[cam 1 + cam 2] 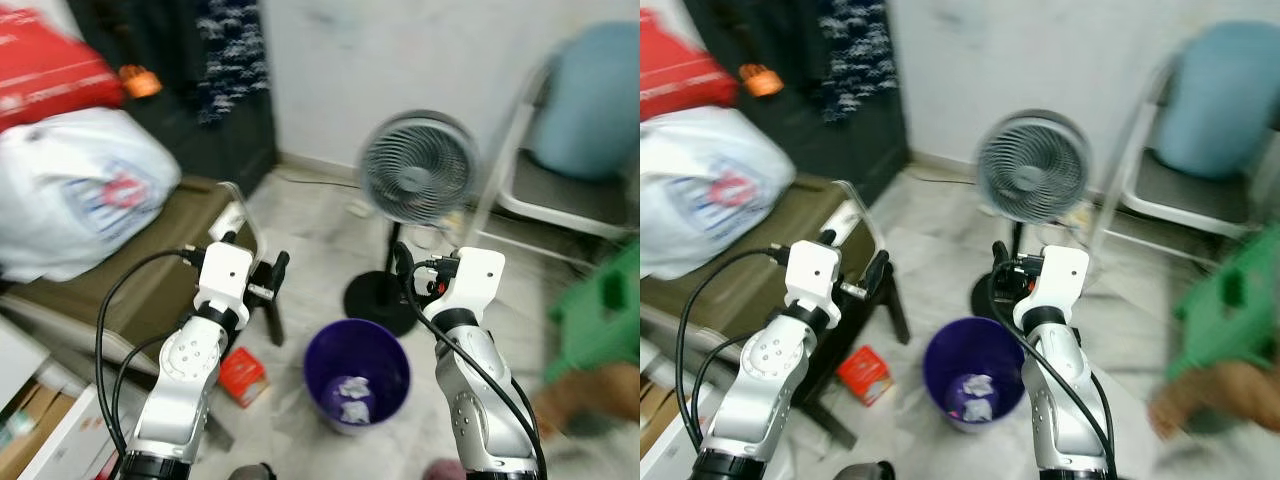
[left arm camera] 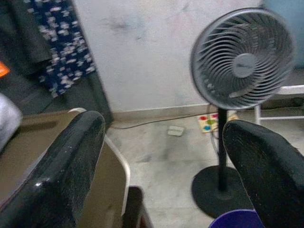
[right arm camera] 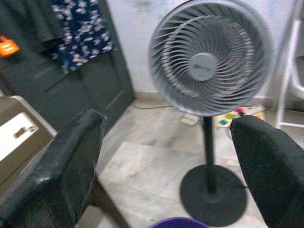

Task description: Clean up the room

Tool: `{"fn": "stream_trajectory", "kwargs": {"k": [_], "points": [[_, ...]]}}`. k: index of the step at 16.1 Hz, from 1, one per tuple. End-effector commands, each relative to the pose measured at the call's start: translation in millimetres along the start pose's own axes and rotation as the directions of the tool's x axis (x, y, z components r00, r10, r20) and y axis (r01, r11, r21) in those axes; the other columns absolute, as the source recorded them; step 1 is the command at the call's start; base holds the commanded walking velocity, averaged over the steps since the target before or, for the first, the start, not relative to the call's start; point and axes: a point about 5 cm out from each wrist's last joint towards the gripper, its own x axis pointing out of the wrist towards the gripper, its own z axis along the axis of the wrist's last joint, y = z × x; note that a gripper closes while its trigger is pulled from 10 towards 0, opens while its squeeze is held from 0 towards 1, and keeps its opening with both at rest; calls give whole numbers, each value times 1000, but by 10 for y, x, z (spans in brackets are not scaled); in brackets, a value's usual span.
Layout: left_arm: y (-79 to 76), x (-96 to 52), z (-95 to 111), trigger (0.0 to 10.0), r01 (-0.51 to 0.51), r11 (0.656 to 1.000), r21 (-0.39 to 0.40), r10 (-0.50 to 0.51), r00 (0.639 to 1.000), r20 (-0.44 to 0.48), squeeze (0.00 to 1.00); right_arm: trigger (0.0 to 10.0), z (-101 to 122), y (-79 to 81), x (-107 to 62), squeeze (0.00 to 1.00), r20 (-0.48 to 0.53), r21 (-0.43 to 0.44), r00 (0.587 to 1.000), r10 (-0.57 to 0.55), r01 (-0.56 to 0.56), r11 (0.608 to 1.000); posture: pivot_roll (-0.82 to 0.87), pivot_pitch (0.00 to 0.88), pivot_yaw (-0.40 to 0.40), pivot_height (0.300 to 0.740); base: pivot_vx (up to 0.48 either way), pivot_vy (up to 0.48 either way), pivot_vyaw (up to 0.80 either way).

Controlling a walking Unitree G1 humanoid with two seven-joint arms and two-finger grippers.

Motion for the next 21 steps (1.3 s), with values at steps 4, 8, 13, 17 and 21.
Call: {"fn": "stream_trajectory", "kwargs": {"k": [4, 8, 13, 17, 21], "points": [[70, 66, -18, 10000, -86, 995, 58, 85, 996, 25, 0, 10000, 64, 16, 66, 0, -1, 16, 1000, 2, -2, 1000, -61, 0, 32, 740, 0, 0, 800], [73, 86, -81, 10000, -70, 997, 30, 70, 998, 8, 0, 10000, 130, 11, 104, 0, 14, 0, 1000, 15, -15, 1000, -69, 0, 32, 740, 0, 0, 800], [223, 105, -153, 10000, -183, 983, 13, 183, 983, 8, 0, 10000, 118, 64, 101, 0, -1, 16, 1000, 29, -29, 999, -76, 0, 32, 740, 0, 0, 800], [255, 108, -164, 10000, -223, 975, 5, 223, 975, 7, 0, 10000, 171, 93, 145, 0, 14, 11, 999, 48, -48, 999, -70, 0, 28, 740, 0, 0, 800], [274, 66, -173, 10000, -232, 973, 14, 232, 973, -3, 0, 10000, 174, 135, 172, 0, 13, -32, 996, 86, -85, 996, -59, 0, 23, 740, 0, 0, 800]]}}
